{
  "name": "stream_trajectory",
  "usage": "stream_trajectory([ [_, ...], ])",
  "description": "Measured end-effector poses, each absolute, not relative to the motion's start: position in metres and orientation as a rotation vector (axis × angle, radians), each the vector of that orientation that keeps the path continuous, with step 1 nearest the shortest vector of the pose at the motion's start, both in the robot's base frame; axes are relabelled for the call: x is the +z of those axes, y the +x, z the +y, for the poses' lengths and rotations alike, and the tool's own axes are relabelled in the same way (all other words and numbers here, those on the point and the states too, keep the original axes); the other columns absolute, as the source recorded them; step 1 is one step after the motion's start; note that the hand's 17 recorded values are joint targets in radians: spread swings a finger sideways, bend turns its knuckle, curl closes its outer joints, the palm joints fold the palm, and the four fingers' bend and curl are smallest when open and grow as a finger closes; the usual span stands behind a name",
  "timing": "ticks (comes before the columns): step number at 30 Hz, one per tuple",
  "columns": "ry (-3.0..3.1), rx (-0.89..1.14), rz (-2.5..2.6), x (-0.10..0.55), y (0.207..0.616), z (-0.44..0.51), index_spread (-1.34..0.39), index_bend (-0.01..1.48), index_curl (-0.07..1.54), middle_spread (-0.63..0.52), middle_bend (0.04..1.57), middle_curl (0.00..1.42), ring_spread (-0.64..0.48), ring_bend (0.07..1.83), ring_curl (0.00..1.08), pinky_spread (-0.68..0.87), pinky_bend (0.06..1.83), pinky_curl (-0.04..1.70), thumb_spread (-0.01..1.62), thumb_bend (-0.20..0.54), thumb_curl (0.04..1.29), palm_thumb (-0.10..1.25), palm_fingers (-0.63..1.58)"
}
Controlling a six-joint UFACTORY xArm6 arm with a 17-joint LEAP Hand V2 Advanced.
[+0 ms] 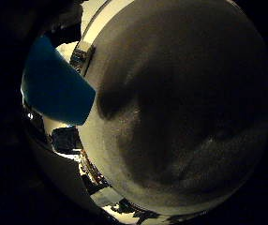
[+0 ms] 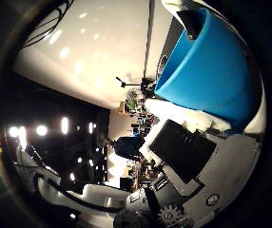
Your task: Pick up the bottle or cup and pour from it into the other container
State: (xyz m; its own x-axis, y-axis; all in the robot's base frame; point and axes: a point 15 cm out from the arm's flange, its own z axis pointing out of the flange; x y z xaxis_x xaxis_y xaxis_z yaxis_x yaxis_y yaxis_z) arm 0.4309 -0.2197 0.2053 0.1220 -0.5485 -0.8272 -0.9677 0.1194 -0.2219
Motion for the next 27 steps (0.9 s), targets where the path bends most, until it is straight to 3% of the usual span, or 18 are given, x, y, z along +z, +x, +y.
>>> stream_trajectory([
  [15, -1.631, 0.511, 1.524, 0.268, 0.436, -0.215, -0.59, 0.28, 1.10, -0.32, 1.00, 0.94, -0.26, 1.29, 0.67, -0.39, 1.08, 0.93, 0.81, -0.028, 0.59, 0.87, 0.88],
  [27, -1.806, 0.439, 1.552, 0.321, 0.465, -0.185, -0.61, 0.23, 1.14, -0.33, 0.97, 0.96, -0.26, 1.28, 0.67, -0.41, 1.04, 0.99, 0.80, -0.029, 0.60, 0.86, 0.88],
])
